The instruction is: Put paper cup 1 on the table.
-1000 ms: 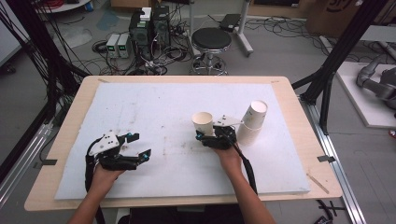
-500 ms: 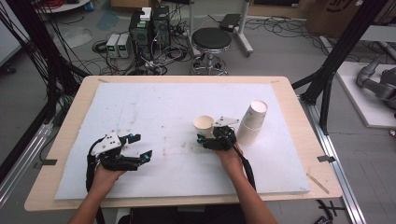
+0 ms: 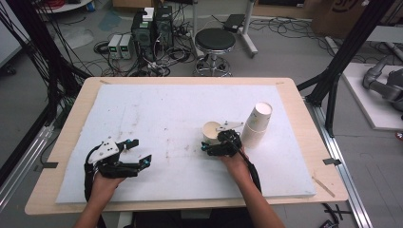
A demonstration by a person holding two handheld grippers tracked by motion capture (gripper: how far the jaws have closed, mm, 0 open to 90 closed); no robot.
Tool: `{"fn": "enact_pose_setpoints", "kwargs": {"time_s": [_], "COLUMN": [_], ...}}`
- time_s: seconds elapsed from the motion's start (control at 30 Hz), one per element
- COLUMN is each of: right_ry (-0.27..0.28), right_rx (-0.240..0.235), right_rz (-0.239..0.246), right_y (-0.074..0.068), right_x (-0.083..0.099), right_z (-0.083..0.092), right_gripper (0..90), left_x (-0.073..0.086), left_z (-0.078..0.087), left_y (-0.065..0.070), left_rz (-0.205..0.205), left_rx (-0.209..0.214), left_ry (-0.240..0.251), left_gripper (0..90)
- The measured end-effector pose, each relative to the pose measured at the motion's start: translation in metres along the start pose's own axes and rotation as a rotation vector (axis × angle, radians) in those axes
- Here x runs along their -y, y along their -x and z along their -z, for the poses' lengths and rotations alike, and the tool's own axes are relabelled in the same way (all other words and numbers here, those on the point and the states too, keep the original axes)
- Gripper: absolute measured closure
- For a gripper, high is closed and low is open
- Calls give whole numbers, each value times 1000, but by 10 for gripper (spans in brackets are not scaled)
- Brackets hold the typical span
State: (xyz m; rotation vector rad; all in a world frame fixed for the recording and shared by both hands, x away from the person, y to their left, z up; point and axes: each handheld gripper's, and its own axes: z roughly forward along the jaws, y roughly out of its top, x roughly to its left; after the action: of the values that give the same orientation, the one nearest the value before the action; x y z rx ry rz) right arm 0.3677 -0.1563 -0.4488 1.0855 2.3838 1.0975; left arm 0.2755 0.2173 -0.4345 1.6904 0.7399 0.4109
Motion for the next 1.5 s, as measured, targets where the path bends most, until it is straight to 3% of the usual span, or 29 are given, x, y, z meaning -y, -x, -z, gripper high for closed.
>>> {"fn": "enact_pose_setpoints", "kwargs": {"time_s": [0.1, 0.33, 0.57, 0.73, 0.87, 1.1, 1.27, 1.5], "right_ry": [30, 80, 120, 174, 208, 233, 280, 337], "right_rx": [8, 7, -27, -47, -53, -5, -5, 1], "right_rz": [18, -13, -10, 4, 30, 15, 19, 29], "right_y": [-3, 3, 3, 3, 6, 19, 30, 33], "right_x": [4, 17, 25, 33, 40, 57, 67, 71], "right_z": [10, 37, 67, 91, 107, 130, 146, 152], "right_gripper": [211, 212, 214, 214, 214, 214, 213, 208], "left_x": [0, 0, -1, -4, -4, -4, -3, -3], "left_z": [0, -2, -5, -2, 0, 4, 5, 10], "left_y": [0, -4, -2, 0, -1, -3, -5, -5], "left_rz": [-3, 13, 14, 11, 15, 26, 23, 21], "left_rx": [5, 13, 18, -14, -27, -17, -20, -26], "left_ry": [-1, 10, 29, 80, 90, 98, 98, 107], "left_gripper": [186, 186, 185, 157, 157, 171, 171, 171]}}
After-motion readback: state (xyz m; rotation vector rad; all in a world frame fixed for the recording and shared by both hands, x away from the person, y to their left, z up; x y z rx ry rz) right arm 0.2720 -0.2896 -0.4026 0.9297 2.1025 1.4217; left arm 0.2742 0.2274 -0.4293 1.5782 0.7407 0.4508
